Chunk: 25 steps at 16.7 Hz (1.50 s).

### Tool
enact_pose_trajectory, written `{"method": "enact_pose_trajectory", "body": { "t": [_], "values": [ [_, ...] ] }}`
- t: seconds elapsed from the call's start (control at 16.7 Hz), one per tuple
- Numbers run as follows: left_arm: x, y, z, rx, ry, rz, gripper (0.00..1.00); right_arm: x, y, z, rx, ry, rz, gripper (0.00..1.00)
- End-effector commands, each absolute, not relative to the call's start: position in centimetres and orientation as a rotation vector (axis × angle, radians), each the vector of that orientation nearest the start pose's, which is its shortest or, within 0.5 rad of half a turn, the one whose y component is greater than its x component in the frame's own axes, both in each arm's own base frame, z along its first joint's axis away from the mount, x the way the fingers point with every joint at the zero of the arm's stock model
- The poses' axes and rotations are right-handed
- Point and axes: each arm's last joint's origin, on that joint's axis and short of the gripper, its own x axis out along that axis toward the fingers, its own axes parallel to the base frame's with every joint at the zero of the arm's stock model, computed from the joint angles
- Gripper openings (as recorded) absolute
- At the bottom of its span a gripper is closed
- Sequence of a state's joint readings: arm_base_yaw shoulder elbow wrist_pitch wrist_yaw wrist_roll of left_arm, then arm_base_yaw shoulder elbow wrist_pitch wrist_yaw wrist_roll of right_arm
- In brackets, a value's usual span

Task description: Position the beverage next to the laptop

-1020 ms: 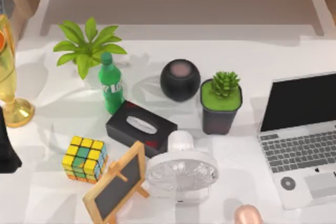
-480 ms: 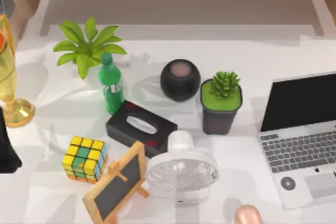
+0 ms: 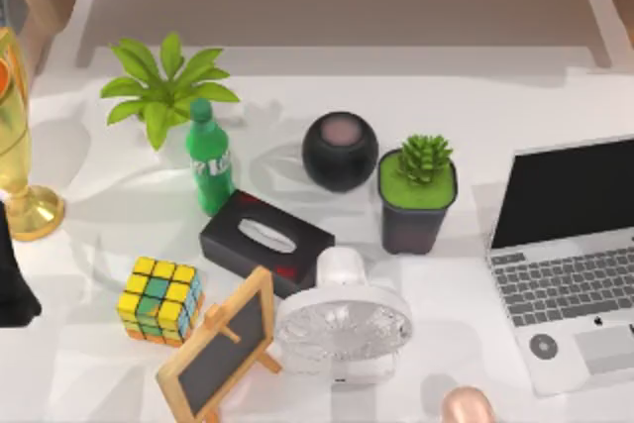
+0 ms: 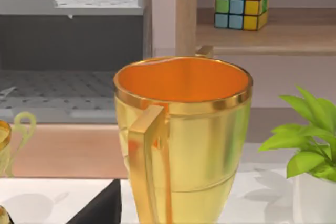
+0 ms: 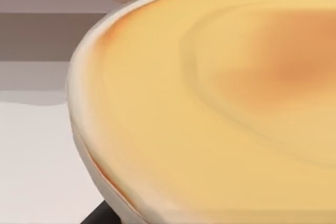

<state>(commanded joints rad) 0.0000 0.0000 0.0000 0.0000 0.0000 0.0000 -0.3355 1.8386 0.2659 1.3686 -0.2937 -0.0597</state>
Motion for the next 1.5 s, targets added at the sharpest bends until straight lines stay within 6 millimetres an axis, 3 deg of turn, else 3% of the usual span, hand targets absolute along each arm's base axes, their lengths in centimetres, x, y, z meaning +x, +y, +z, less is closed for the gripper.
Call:
{"method": "enact_pose_trajectory", "body": {
  "t": [0.84,1.14,1.5],
  "values": [
    [10.6,-0.1,16.0,0.000,0.000,0.000,1.00,23.8,-7.3,9.7,-0.004,0.205,-0.021,0.00],
    [10.6,-0.1,16.0,0.000,0.000,0.000,1.00,24.1,-8.5,12.6,-0.049,0.085,-0.050,0.00],
    [10.6,-0.1,16.0,0.000,0.000,0.000,1.00,21.7,-9.1,15.2,-0.073,0.058,-0.060,0.00]
  ]
}}
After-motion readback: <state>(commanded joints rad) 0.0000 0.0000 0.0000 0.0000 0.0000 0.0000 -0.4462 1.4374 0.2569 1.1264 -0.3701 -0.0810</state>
